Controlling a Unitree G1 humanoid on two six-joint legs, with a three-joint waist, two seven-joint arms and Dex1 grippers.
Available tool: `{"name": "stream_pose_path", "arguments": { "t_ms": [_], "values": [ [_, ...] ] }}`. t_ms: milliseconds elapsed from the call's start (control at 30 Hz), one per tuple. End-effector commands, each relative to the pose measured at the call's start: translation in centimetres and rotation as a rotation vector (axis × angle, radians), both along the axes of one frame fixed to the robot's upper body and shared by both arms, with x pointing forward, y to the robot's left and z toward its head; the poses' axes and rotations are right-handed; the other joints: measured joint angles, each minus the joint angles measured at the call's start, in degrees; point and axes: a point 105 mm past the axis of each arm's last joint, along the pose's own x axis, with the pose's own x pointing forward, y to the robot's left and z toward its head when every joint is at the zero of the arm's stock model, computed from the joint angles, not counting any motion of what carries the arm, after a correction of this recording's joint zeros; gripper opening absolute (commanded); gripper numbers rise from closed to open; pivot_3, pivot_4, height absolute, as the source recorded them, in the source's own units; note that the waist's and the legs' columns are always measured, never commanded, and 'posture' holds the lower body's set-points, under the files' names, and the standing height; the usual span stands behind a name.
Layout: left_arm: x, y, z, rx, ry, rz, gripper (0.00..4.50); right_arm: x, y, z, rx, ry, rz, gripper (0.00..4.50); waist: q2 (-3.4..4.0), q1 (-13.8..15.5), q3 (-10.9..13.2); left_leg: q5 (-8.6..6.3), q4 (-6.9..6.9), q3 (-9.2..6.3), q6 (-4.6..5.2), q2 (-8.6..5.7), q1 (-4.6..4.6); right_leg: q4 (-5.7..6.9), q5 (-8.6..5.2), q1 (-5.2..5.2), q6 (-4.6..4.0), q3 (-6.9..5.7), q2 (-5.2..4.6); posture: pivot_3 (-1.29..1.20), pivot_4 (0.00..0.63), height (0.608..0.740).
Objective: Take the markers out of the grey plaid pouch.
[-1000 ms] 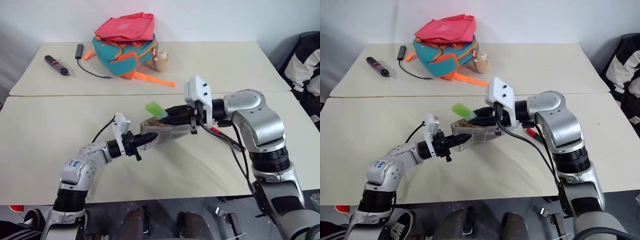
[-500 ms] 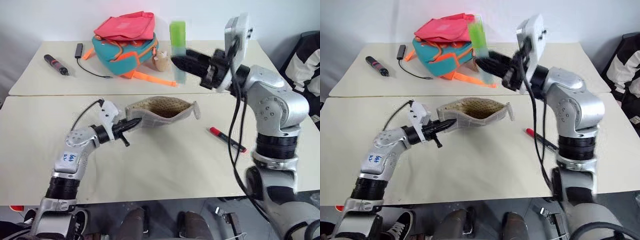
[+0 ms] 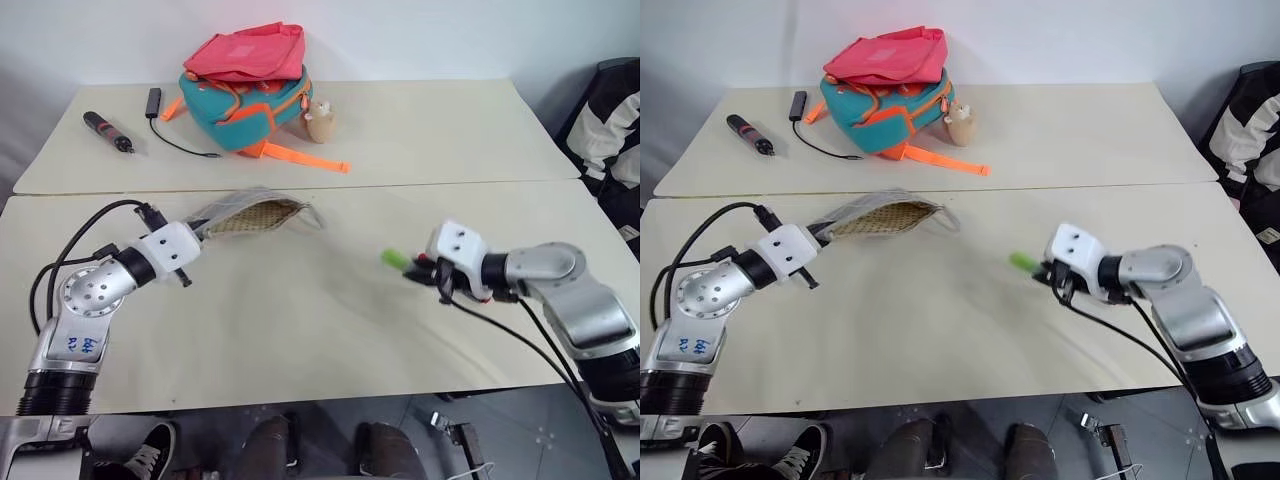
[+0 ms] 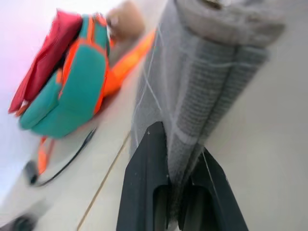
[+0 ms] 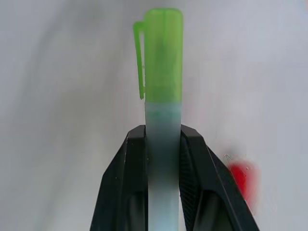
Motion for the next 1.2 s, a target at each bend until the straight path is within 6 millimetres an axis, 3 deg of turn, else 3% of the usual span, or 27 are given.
{"name": "stream_pose_path", "arguments": {
  "t_ms": [33, 167, 267, 467, 567, 633, 667, 733, 833, 1033, 1200],
  "values": [
    [-0.7, -0.2, -1.6, 0.046, -0.003, 0.032, 0.00, -0.4, 0.0, -0.3, 0.002, 0.028, 0.005, 0.44, 0.00, 0.0, 0.0, -0.01, 0.00, -0.01, -0.01, 0.02, 0.02, -0.02, 0.01, 0.02, -0.02, -0.01, -0.01, 0.00, 0.150, 0.740],
    [-0.9, -1.3, -2.4, -0.014, 0.027, 0.009, 0.00, -0.4, 0.1, -1.7, -0.004, 0.050, 0.009, 0.44, -0.12, 0.1, -0.1, -0.03, 0.02, -0.09, -0.05, 0.10, 0.01, -0.02, 0.02, 0.04, -0.04, -0.03, -0.04, 0.00, 0.150, 0.740],
    [-1.3, -1.8, -2.6, -0.080, 0.066, -0.012, 0.81, -0.3, 1.1, -1.0, 0.074, 0.058, 0.015, 1.48, -0.18, 0.1, -0.1, -0.03, 0.06, -0.14, -0.06, 0.12, 0.04, -0.07, 0.04, 0.14, -0.06, -0.06, -0.08, 0.00, 0.150, 0.740],
    [-1.8, -1.8, -2.0, -0.181, 0.102, -0.034, 2.70, -0.2, 1.0, 0.0, 0.136, 0.046, 0.005, 3.57, -0.11, 0.0, -0.1, 0.05, 0.06, -0.14, 0.06, 0.12, 0.00, -0.05, 0.04, 0.09, -0.07, -0.09, -0.01, 0.00, 0.150, 0.740],
    [-2.5, -1.9, -1.7, -0.270, 0.139, -0.065, 3.72, 0.2, 1.2, 1.7, 0.236, 0.007, -0.010, 4.50, -0.10, 0.0, -0.1, 0.07, 0.06, -0.12, 0.10, 0.11, 0.00, -0.06, 0.04, 0.09, -0.07, -0.09, 0.00, 0.00, 0.150, 0.740],
    [-3.2, -2.2, -1.2, -0.333, 0.153, -0.093, 4.37, 0.5, 1.4, 3.0, 0.325, -0.020, -0.019, 4.50, -0.10, 0.0, -0.1, 0.05, 0.06, -0.15, 0.07, 0.12, 0.01, -0.07, 0.04, 0.13, -0.07, -0.09, -0.02, 0.00, 0.150, 0.740],
    [-3.6, -2.3, -1.2, -0.371, 0.180, -0.111, 4.47, 0.6, 1.7, 4.1, 0.405, -0.022, -0.025, 4.50, -0.10, 0.0, -0.1, 0.02, 0.06, -0.15, 0.02, 0.12, 0.02, -0.08, 0.04, 0.13, -0.07, -0.09, -0.03, 0.00, 0.150, 0.740],
    [-4.7, -2.7, -1.0, -0.438, 0.219, -0.149, 4.47, 1.0, 1.9, 5.8, 0.544, -0.035, -0.037, 4.50, -0.09, -0.2, -0.1, 0.02, 0.07, -0.18, 0.01, 0.14, 0.02, -0.08, 0.04, 0.14, -0.07, -0.09, -0.02, 0.00, 0.150, 0.740],
    [-5.8, -3.0, -0.2, -0.547, 0.257, -0.182, 4.47, 2.4, 1.3, 6.4, 0.583, -0.120, -0.103, 4.50, -0.09, -0.1, -0.1, 0.04, 0.07, -0.20, 0.03, 0.14, 0.03, -0.06, 0.04, 0.16, -0.07, -0.08, 0.02, 0.00, 0.150, 0.740],
    [-8.1, -3.3, -0.2, -0.614, 0.365, -0.212, 4.47, 6.3, -2.0, 6.6, 0.575, -0.336, -0.332, 4.50, -0.08, -0.1, 0.0, 0.03, 0.09, -0.10, 0.04, 0.03, 0.03, -0.02, 0.04, 0.16, -0.07, -0.06, 0.11, 0.00, 0.150, 0.740],
    [-9.2, -1.4, -1.7, -0.640, 0.397, -0.116, 4.47, 8.2, -6.2, 5.9, 0.577, -0.448, -0.520, 4.50, -0.03, -0.2, 0.0, 0.17, 0.07, -0.07, 0.20, 0.08, 0.05, -0.01, 0.04, 0.11, -0.07, 0.00, 0.23, 0.00, 0.150, 0.740]
  ]
}}
